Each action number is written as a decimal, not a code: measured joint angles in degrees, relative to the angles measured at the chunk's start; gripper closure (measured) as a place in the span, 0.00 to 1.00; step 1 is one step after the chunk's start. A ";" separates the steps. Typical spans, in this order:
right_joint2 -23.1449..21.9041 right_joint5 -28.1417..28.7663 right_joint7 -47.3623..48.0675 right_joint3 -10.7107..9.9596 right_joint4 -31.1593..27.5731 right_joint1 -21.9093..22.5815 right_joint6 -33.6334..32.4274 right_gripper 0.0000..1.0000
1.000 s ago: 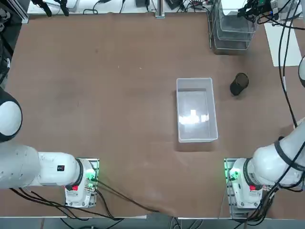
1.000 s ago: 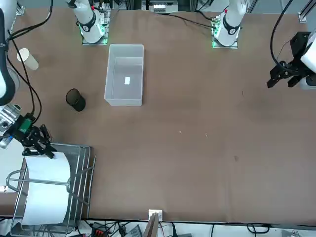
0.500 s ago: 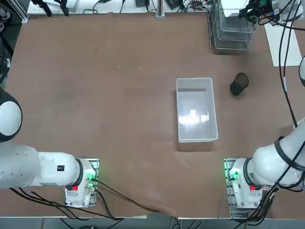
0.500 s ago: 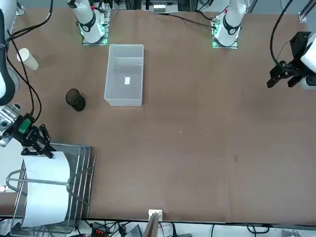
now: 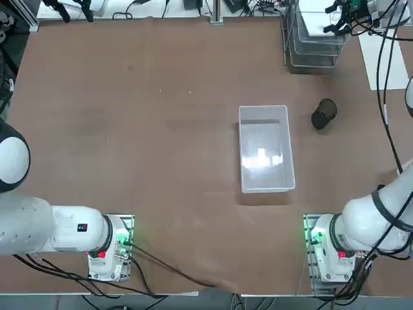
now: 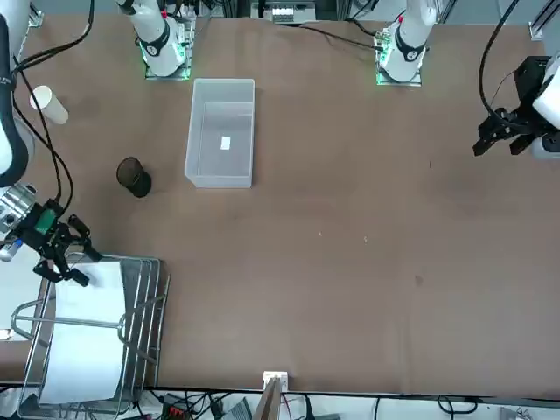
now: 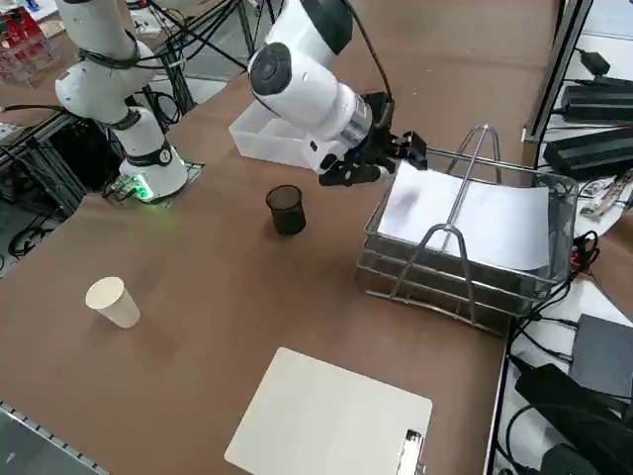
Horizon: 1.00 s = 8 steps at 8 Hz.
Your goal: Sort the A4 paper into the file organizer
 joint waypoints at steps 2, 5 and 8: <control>-2.61 -10.01 -3.82 -0.19 1.87 -0.09 -9.12 0.00; -6.48 -25.84 -14.89 0.08 7.10 0.07 -21.37 0.00; -9.32 -32.24 -33.60 0.24 9.93 0.17 -24.14 0.00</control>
